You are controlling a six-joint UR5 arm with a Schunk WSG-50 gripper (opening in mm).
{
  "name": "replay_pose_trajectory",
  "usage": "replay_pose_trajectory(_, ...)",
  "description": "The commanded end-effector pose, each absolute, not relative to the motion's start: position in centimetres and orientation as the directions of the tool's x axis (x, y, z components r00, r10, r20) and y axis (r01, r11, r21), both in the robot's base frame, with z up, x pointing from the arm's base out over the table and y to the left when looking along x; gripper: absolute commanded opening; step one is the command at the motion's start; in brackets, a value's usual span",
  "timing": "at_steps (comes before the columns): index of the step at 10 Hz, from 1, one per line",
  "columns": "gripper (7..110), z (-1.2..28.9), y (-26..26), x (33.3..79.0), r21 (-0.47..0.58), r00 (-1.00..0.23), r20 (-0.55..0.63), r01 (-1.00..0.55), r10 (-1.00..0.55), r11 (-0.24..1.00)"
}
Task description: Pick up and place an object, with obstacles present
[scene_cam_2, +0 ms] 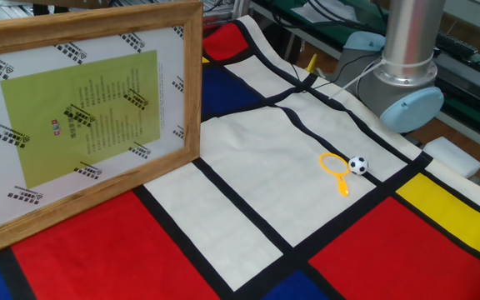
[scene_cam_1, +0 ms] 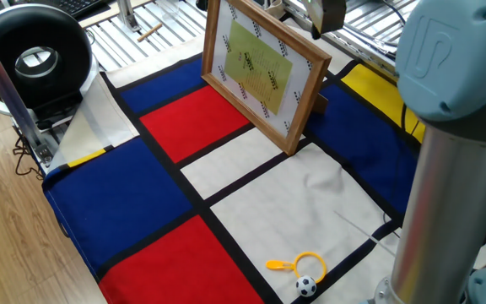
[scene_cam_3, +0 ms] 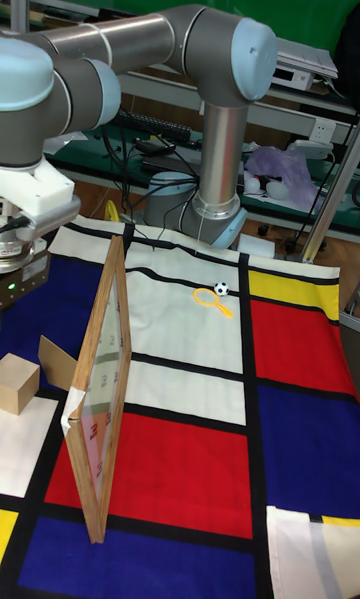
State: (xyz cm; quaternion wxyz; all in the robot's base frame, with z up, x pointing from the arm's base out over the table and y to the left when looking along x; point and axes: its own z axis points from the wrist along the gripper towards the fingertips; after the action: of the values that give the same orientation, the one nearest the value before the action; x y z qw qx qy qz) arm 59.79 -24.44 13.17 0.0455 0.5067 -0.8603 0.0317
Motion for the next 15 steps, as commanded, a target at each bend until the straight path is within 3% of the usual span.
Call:
replay_pose_trajectory(1, 7, 13.2, -23.3, 58.9, 0.039, -0.499, 0.085, -0.863, -0.862, 0.503)
replay_pose_trajectory(4, 7, 13.5, -26.2, 60.0, -0.063, -0.528, 0.159, -0.849, -0.834, 0.525)
replay_pose_trajectory(6, 7, 11.5, -27.4, 63.3, -0.097, -0.492, 0.113, -0.87, -0.863, 0.483)
replay_pose_trajectory(8, 7, 9.8, -25.1, 64.1, -0.05, -0.455, -0.019, -0.889, -0.89, 0.455)
replay_pose_trajectory(12, 7, 9.2, -23.8, 63.4, -0.035, -0.406, -0.078, -0.911, -0.91, 0.41)
replay_pose_trajectory(13, 7, 8.9, -20.9, 62.8, 0.012, -0.453, -0.169, -0.889, -0.875, 0.458)
replay_pose_trajectory(14, 22, 8.3, -20.1, 61.6, 0.033, -0.478, -0.171, -0.877, -0.862, 0.48)
replay_pose_trajectory(15, 22, 7.9, -20.1, 61.5, 0.015, -0.47, -0.164, -0.881, -0.868, 0.474)
